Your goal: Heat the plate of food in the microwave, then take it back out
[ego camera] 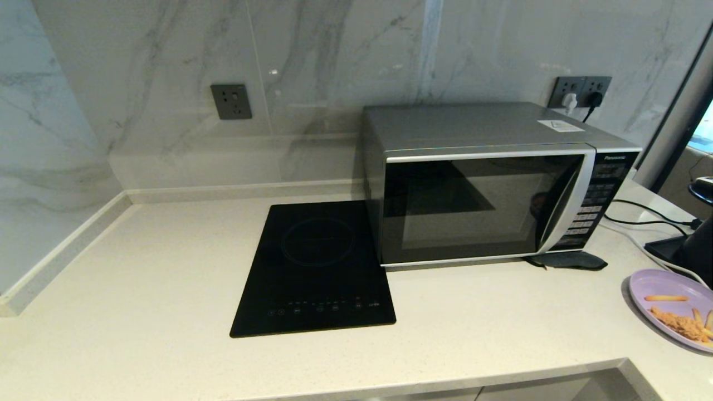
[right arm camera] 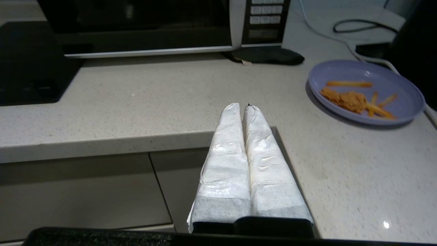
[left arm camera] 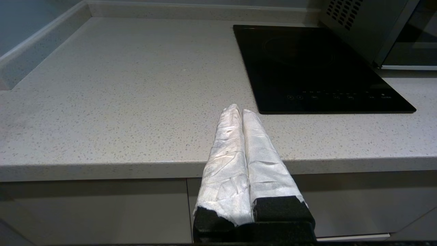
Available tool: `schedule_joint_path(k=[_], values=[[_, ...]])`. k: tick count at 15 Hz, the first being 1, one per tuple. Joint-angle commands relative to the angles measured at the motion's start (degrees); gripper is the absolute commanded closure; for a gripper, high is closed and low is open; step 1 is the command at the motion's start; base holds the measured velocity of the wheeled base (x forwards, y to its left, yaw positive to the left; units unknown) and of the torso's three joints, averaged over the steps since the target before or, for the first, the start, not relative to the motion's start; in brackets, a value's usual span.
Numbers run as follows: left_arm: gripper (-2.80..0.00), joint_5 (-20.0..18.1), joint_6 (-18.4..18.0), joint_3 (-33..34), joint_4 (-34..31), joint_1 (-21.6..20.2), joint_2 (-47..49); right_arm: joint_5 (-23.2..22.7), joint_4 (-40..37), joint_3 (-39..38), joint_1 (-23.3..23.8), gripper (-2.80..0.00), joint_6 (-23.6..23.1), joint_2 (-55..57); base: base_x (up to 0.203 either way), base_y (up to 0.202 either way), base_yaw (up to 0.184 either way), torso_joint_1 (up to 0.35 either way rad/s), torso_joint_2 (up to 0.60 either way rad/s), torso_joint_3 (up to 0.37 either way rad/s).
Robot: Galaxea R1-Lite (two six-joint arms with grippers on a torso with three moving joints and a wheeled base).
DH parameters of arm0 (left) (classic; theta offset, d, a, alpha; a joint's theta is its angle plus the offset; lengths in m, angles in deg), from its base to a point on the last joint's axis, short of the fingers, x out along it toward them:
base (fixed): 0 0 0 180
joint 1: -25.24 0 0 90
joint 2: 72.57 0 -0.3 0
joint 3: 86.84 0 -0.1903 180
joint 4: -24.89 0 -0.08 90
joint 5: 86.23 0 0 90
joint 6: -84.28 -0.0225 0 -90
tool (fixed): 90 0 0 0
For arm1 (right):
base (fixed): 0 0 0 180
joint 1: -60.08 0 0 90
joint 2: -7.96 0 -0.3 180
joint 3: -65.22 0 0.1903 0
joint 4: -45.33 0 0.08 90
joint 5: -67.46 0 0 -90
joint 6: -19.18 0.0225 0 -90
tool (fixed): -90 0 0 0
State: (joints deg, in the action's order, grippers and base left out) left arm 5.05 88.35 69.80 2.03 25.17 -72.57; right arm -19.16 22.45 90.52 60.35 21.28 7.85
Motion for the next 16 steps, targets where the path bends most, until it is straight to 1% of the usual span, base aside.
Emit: schedule_joint_path(k=[1, 2, 5, 6, 16], values=[[0.00, 0.04, 0.06, 0.00, 0.02, -0.01, 0.09, -0.98, 2.22, -2.11, 0.00, 0.00, -0.38, 0.11, 0.000, 0.000, 0.000, 0.000, 0.00, 0.000], [0.00, 0.04, 0.06, 0.00, 0.02, -0.01, 0.09, -1.40, -0.74, -2.07, -0.04, 0.00, 0.20, 0.11, 0.000, 0.000, 0.000, 0.000, 0.00, 0.000], [0.00, 0.04, 0.06, 0.00, 0.02, -0.01, 0.09, -0.97, -0.69, -2.02, -0.04, 0.00, 5.55, 0.11, 0.000, 0.000, 0.000, 0.000, 0.00, 0.000], [0.00, 0.04, 0.06, 0.00, 0.02, -0.01, 0.09, -0.83, -0.67, -2.02, -0.06, 0.00, 6.17, 0.11, 0.000, 0.000, 0.000, 0.000, 0.00, 0.000], [0.00, 0.04, 0.06, 0.00, 0.02, -0.01, 0.09, -0.83, -0.67, -2.02, -0.09, 0.00, 6.25, 0.11, 0.000, 0.000, 0.000, 0.000, 0.00, 0.000]])
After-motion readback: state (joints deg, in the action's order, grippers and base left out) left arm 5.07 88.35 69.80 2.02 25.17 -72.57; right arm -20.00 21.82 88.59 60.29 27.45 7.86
